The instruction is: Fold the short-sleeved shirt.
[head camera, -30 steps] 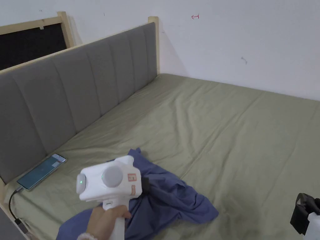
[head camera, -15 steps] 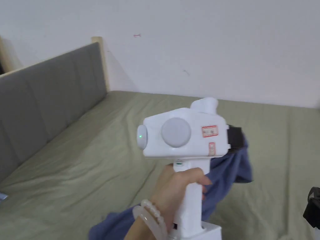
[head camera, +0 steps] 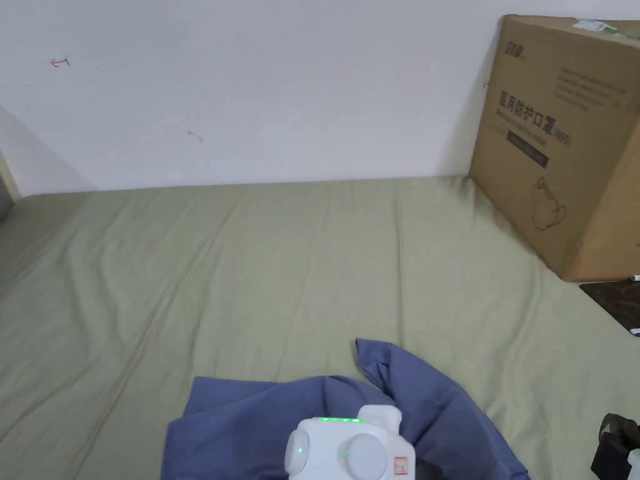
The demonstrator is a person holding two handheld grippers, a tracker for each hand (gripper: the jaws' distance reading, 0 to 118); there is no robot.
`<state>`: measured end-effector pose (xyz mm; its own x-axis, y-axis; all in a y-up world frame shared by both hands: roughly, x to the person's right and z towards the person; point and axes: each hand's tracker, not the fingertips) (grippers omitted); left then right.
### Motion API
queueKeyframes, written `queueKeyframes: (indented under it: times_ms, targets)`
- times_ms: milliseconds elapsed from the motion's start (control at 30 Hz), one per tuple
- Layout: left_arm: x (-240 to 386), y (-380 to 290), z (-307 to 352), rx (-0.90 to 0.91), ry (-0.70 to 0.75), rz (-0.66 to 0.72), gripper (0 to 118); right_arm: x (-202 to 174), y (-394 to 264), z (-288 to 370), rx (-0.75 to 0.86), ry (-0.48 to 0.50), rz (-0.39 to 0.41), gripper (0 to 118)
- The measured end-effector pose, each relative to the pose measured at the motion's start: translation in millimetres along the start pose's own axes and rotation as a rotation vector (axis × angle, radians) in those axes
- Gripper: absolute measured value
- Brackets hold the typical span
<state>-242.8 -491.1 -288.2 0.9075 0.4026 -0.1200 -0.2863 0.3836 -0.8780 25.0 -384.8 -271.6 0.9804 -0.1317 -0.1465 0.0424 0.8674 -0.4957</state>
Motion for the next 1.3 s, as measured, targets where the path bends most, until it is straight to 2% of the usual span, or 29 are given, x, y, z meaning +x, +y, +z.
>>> queueKeyframes:
  times_ms: [67,167,200,233,267,300,400,533,567,600,700,733,767,900,967,1033,1067,1100,1167,1200,1233,1300]
  targets:
    - [-5.1,0.4,10.3,0.032,0.003,0.024,103,2.1,-4.1,-3.4,-0.017,-0.013,0.011,0]
    - [-10.6,6.9,37.5,0.067,-0.008,0.020,99,-0.5,-7.0,-9.1,-0.035,-0.007,0.008,0]
    - [-14.6,8.7,49.3,0.102,0.010,0.005,91,-3.7,-7.4,-11.2,-0.041,0.004,0.004,0]
    - [-18.9,9.0,59.3,0.130,0.032,-0.008,69,-7.0,-8.0,-12.7,-0.044,0.017,0.004,0]
    - [-25.7,6.6,64.8,0.145,0.051,-0.016,38,-10.8,-8.5,-14.2,-0.046,0.027,0.008,0]
    - [-33.1,4.2,69.2,0.153,0.089,-0.009,0,-15.6,-9.4,-16.1,-0.048,0.037,0.017,0]
    - [-68.4,-6.7,79.6,0.143,0.134,0.032,0,-29.4,-12.4,-24.6,-0.070,0.082,0.051,0]
    - [-126.6,-2.3,99.1,0.200,0.210,0.157,0,-45.1,-15.4,-40.0,-0.099,0.129,0.085,0]
    - [-143.6,1.1,104.7,0.230,0.218,0.182,1,-48.2,-16.1,-44.9,-0.104,0.144,0.093,0]
    - [-159.6,6.6,110.2,0.245,0.241,0.201,19,-52.0,-16.6,-50.7,-0.114,0.155,0.100,0]
    - [-201.4,36.3,115.6,0.246,0.341,0.239,101,-61.7,-18.4,-65.8,-0.137,0.178,0.110,0]
    - [-214.4,45.6,112.7,0.249,0.356,0.247,111,-64.9,-18.8,-69.6,-0.141,0.183,0.112,0]
    - [-227.0,56.2,108.8,0.245,0.387,0.271,113,-68.4,-19.6,-73.7,-0.145,0.186,0.114,0]
    - [-259.6,99.1,71.7,0.190,0.424,0.262,109,-78.6,-24.6,-88.0,-0.176,0.186,0.121,0]
    - [-264.2,111.3,48.8,0.138,0.414,0.257,97,-81.3,-27.6,-93.4,-0.198,0.188,0.135,1]
    - [-264.2,115.5,26.2,0.065,0.472,0.205,95,-82.1,-30.1,-95.4,-0.211,0.181,0.153,1]
    - [-260.0,113.1,21.4,0.062,0.500,0.174,91,-82.0,-30.8,-96.3,-0.217,0.178,0.162,0]
    - [-255.0,112.4,27.9,0.097,0.505,0.195,73,-80.9,-30.6,-95.9,-0.223,0.179,0.169,0]
    - [-250.0,110.6,41.0,0.162,0.513,0.197,55,-76.6,-30.5,-95.7,-0.223,0.180,0.168,1]
    - [-245.0,106.1,49.9,0.203,0.555,0.169,33,-74.0,-29.1,-97.0,-0.229,0.185,0.156,0]
    - [-244.5,106.0,51.5,0.221,0.585,0.134,2,-72.1,-27.7,-98.3,-0.232,0.192,0.142,1]
    - [-249.7,108.6,53.6,0.174,0.532,0.147,2,-67.6,-22.4,-102.7,-0.229,0.200,0.129,1]
